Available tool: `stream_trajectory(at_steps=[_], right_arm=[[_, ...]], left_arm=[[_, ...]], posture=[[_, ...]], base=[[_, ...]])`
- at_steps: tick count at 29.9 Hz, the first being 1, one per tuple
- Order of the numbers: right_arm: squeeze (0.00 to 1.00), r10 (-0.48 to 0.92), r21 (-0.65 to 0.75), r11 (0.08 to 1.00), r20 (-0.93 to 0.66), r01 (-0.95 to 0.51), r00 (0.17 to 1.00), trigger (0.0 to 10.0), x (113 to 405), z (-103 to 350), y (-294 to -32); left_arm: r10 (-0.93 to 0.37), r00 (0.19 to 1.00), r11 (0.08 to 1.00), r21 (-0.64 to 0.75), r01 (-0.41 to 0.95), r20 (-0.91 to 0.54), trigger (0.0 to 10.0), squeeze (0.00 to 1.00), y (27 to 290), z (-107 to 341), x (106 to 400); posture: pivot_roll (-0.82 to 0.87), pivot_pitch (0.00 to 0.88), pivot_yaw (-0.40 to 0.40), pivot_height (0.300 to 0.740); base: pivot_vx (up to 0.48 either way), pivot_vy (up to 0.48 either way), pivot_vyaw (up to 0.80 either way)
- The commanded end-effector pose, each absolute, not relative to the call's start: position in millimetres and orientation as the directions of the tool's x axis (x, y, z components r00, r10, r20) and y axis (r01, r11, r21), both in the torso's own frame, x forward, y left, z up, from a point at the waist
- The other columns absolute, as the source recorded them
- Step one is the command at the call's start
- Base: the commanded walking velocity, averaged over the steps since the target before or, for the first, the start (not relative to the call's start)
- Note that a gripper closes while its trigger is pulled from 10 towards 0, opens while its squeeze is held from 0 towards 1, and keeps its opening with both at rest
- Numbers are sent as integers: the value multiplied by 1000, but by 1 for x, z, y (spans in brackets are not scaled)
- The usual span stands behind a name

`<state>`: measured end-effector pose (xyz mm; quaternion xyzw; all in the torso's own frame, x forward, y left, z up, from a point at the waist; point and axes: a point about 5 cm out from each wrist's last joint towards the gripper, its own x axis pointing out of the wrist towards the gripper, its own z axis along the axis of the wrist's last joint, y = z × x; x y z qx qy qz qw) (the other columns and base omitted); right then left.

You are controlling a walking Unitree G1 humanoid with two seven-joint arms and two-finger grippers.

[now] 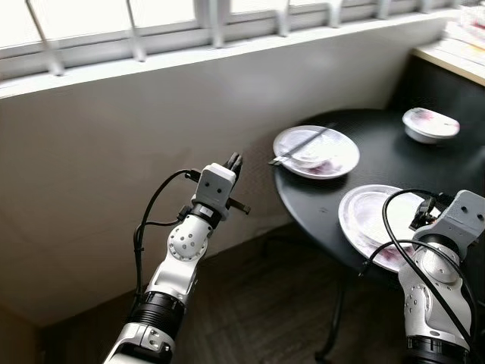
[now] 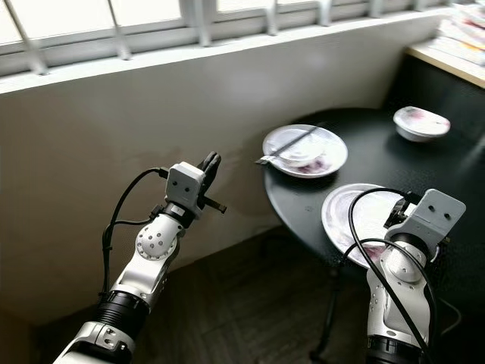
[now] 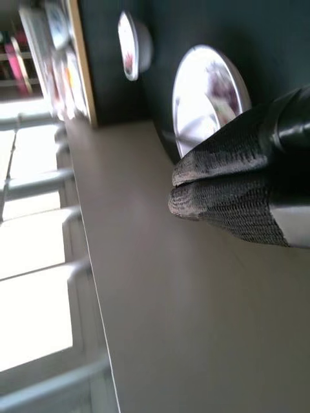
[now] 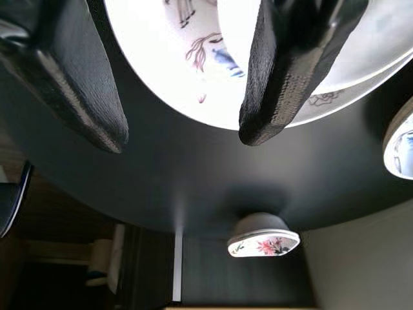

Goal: Kitchen organization

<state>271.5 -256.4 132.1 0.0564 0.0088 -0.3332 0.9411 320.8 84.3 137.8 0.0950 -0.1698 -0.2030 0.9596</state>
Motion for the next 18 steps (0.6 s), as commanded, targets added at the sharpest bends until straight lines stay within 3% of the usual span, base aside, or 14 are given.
stream_trajectory(at_steps=[1, 5, 18], right_arm=[[0, -585, 110, 801, -66, 588, 809, 10000, 275, 131, -250], [0, -543, 99, 831, -72, 547, 837, 10000, 278, 131, -245], [0, -572, 181, 772, -219, 609, 790, 10000, 273, 111, -253]], left_arm=[[-433, 855, 893, 268, 363, 286, 10000, 0, 83, 140, 322], [-433, 855, 893, 269, 362, 284, 10000, 0, 83, 140, 322], [-432, 858, 892, 270, 362, 276, 10000, 0, 82, 139, 322]], posture=[[68, 0, -36, 740], [68, 0, -36, 740], [68, 0, -39, 740]], base=[[0, 0, -800], [0, 0, 0], [0, 0, 0]])
